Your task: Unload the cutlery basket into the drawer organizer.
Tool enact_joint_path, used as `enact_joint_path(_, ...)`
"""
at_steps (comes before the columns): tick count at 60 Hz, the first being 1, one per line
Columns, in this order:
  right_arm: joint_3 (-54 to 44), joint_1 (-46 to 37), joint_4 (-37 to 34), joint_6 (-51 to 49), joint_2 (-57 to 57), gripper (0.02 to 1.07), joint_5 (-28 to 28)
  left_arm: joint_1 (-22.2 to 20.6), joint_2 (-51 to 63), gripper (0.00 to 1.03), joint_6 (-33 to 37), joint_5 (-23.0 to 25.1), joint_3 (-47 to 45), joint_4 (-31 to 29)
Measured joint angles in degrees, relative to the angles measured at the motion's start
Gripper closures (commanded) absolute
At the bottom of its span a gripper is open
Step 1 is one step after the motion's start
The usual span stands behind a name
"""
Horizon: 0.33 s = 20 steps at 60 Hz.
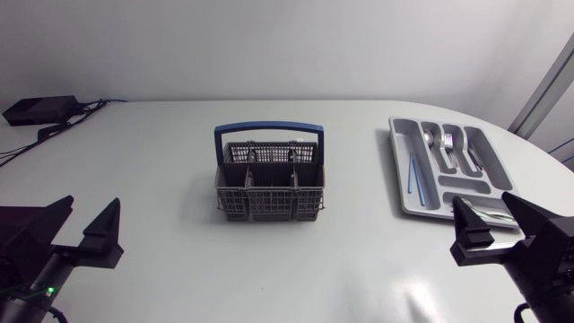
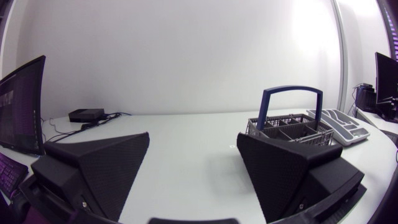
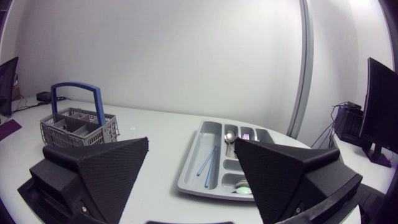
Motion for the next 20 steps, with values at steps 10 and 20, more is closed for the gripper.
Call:
enact_joint_path(10,-2.2,-0.3,1.2,2.0,-1.8,0.07,0.2,0.0,-0.4,0.05,-0.4,-0.2,-0.2,0.2)
enact_joint_path(20,-2.2,-0.3,1.2,2.3,-2.0,0.07,0.4,0.0,-0.4,0.05,-0.5,-0.2,-0.2,0.4)
